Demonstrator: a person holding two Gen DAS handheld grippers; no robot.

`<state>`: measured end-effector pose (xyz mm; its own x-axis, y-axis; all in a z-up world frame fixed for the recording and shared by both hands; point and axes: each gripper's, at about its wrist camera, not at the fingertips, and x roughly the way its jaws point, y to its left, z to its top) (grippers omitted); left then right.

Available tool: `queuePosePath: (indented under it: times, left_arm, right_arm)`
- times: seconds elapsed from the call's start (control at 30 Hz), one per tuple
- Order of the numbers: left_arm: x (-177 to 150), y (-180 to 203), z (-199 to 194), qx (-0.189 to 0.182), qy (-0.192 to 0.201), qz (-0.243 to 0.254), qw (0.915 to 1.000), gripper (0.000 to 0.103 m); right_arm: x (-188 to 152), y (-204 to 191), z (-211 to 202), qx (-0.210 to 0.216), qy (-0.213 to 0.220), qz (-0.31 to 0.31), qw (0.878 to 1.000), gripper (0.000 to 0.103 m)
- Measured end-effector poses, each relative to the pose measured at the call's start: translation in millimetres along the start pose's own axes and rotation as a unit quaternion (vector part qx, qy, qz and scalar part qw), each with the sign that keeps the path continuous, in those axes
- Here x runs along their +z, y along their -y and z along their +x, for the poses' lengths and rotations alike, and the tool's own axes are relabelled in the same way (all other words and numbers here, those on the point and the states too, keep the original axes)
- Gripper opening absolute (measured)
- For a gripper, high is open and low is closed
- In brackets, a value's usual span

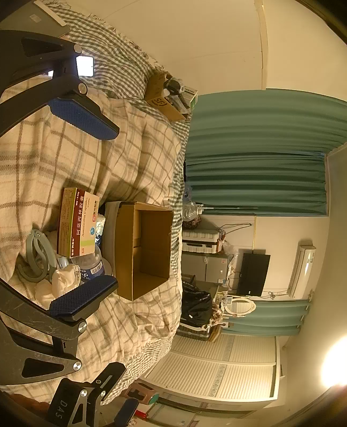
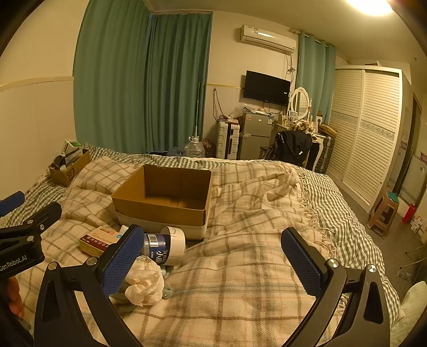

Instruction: Organize objects

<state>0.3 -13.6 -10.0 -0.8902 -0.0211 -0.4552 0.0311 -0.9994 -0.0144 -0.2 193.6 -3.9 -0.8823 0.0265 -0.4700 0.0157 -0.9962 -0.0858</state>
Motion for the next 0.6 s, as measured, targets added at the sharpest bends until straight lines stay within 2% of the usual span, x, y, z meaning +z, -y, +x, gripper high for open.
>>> queuePosePath:
  times: [0.6]
  left_arm:
    - [1.3, 0.2, -2.9, 0.004, -0.002, -0.005, 1.0, 0.103]
  right_arm:
    - [4.9, -6.3, -5.2, 0.006, 0.005, -0.008, 1.0, 0.103]
